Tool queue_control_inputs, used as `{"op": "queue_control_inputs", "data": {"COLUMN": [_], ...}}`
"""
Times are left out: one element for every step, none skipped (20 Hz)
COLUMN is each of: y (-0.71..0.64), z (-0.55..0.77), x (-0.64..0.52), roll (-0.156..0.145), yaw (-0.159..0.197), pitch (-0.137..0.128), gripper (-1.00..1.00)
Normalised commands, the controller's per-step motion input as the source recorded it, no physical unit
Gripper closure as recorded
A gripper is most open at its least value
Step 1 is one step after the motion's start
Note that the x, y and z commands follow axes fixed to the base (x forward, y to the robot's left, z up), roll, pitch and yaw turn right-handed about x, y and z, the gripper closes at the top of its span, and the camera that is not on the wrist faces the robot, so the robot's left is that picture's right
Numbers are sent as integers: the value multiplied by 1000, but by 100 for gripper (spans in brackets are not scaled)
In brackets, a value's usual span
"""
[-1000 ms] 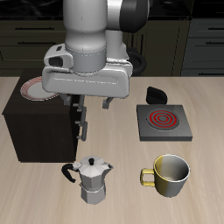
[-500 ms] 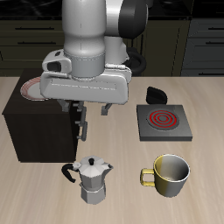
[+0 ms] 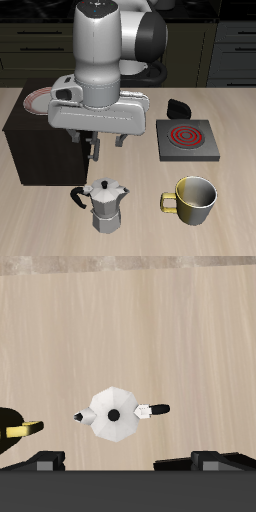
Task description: Place moka pot on the flat stove and turn off the stove
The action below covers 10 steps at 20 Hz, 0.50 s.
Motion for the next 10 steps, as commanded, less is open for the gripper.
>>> {"op": "queue_control_inputs", "data": {"y": [220,199,28,-24,162,-8,70,11,230,189], "z": [-259,-292,-226,-233,-447,-268,-431,-210,-307,-282], "x": [-46,-40,-27,-158,81,-138,1,-202,-135,-93], "roll": [44,2,-13,-84,131,-130,-1,-7,50,28], "yaw": [160,44,101,-102,-48,90,-42,-45,-104,136], "pitch": [-46,-91,-63,-109,119,-96,29,-11,-27,-40], "gripper": [-100,-100,-100,-100,-100,-100,-100,-100,-100,-100]}}
